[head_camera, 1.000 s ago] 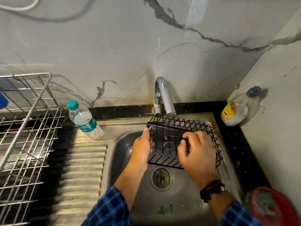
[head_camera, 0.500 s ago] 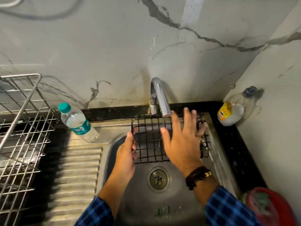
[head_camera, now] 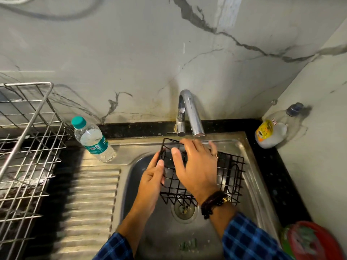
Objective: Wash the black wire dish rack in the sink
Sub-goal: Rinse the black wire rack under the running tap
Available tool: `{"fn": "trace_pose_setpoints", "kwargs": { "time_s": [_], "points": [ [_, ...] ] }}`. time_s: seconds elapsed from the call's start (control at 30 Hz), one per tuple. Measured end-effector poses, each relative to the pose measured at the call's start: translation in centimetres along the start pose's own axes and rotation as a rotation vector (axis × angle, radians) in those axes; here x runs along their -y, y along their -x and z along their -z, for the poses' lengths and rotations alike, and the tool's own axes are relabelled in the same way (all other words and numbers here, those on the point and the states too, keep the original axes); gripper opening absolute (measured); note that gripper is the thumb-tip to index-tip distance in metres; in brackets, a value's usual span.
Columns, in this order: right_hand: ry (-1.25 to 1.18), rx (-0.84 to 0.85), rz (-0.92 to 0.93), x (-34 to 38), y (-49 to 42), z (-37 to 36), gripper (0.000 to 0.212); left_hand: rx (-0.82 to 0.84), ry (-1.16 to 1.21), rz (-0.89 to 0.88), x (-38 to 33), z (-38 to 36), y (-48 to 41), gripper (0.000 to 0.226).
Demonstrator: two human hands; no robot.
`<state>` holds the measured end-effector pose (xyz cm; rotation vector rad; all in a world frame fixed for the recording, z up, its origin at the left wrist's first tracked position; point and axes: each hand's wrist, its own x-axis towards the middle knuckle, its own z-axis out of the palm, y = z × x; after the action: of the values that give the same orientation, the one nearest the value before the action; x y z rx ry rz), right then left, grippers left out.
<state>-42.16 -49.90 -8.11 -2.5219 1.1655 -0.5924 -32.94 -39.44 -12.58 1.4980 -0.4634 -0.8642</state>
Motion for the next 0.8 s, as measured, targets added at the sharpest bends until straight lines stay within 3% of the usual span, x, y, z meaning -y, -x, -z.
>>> {"fn": "trace_pose_setpoints", "kwargs": {
  "time_s": [0.07,0.13,0.27,0.37,0.43,0.5,0.57,0.63,0.7,0.77,0.8],
  "points": [
    [0.008,0.028,0.101,0.1,-0.7,0.7,0.049,-0.021,-0.012,-0.036,-0.1,0.3,0.2,0.034],
    [-0.011,0.149,0.085,0.2,-1.4,1.5,0.054,-0.021,-0.062,-0.056,0.2,0.5,0.2,0.027],
    [-0.354,0.5,-0.323,-0.3,-3.1,2.5,0.043,-0.085,-0.559,-0.226,0.0,0.1,-0.4,0.052],
    [-0.667,0.414,-0.506,-2.8,-3.4,2.5,0.032,0.033,-0.855,-0.336,-2.5,-0.9,-1.9,0.063],
    [-0.885,0.315,-0.587,-4.9,-2.9,1.9,0.032,0.131,-0.946,-0.408,-5.0,-1.9,-3.0,0.05],
    [-1.082,0.286,-0.659,-6.7,-2.0,1.4,0.037,0.095,-0.934,-0.425,-6.8,-1.8,-4.1,0.03],
    [-1.312,0.272,-0.775,-7.9,-1.0,1.2,0.045,0.076,-0.732,-0.311,-6.9,-0.6,-4.7,0.028],
    [-1.499,0.264,-0.858,-8.4,-0.1,1.3,0.044,0.106,-0.46,-0.144,-5.8,-0.2,-4.3,0.039],
    [-1.64,0.212,-0.891,-8.4,0.4,1.1,0.043,0.035,-0.407,-0.176,-4.0,-0.9,-3.3,0.063],
    [-1.597,0.135,-0.985,-8.4,0.5,0.0,0.045,-0.06,-0.41,-0.31,-2.7,-1.6,-2.3,0.063],
    [-1.428,0.109,-1.017,-8.5,0.5,-0.4,0.048,-0.095,-0.441,-0.358,-2.5,-1.9,-2.2,0.057]
  ]
}}
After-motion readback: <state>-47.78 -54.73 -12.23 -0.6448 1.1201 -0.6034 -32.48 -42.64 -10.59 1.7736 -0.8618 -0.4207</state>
